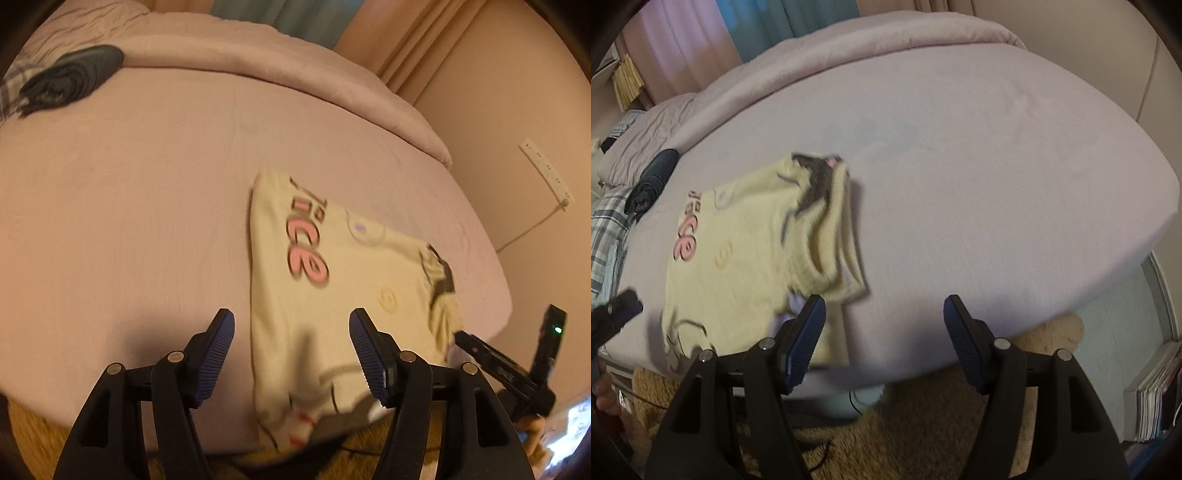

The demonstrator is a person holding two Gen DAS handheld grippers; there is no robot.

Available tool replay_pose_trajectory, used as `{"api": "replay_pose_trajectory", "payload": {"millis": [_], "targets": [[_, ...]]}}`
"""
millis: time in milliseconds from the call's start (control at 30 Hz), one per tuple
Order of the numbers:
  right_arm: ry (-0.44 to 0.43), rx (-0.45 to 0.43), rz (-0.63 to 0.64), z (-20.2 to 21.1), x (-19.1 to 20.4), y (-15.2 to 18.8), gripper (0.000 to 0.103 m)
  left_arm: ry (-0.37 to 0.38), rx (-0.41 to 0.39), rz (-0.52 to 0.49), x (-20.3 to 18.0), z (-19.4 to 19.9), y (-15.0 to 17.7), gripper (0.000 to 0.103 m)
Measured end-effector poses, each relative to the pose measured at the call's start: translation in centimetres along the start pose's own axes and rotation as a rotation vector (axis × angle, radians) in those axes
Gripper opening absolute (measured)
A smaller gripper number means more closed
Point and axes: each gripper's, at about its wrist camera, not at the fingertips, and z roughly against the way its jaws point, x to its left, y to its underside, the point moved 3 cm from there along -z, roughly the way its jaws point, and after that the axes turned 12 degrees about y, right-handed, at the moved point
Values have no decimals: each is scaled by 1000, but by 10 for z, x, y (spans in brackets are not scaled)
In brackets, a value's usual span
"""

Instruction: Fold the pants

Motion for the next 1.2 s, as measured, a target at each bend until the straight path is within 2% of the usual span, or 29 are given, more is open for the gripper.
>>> {"api": "replay_pose_trajectory", "payload": {"millis": [100, 200, 300, 367, 433, 567, 633, 767, 867, 933, 1033, 1100, 1200], "targets": [[-42, -9, 10, -2, 10, -12, 68, 23, 27, -3, 4, -22, -14, 64], [-103, -21, 13, -9, 22, -23, 74, -4, 77, 22, 15, -42, -19, 64], [-144, 12, 14, -22, 32, -27, 76, -21, 106, 67, 27, -60, -14, 64], [-144, 47, 25, -34, 39, -25, 76, -22, 80, 38, 24, -60, -13, 64], [-121, 43, 58, -38, 45, -22, 78, -26, 111, -12, 17, -65, -11, 64], [-119, 22, 122, -37, 59, -21, 78, 48, 123, 1, 11, -70, -11, 64], [-104, 22, 130, -40, 65, -22, 79, 39, 117, -15, 7, -73, -9, 64], [-171, 28, 117, -41, 69, -24, 79, 85, 99, 31, 10, -68, -3, 64], [-233, 27, 133, -30, 72, -18, 76, 115, 133, 21, 9, -63, 1, 64], [-225, 17, 155, -27, 75, -14, 75, 130, 142, 30, 13, -57, 1, 62], [-189, 52, 125, -33, 64, -14, 70, 149, 149, 55, 16, -55, 2, 62], [-207, 57, 87, -35, 58, -20, 69, 140, 164, 45, 16, -60, 2, 62], [-266, 98, 67, -43, 62, -21, 72, 116, 191, -29, 9, -74, -4, 62]]}}
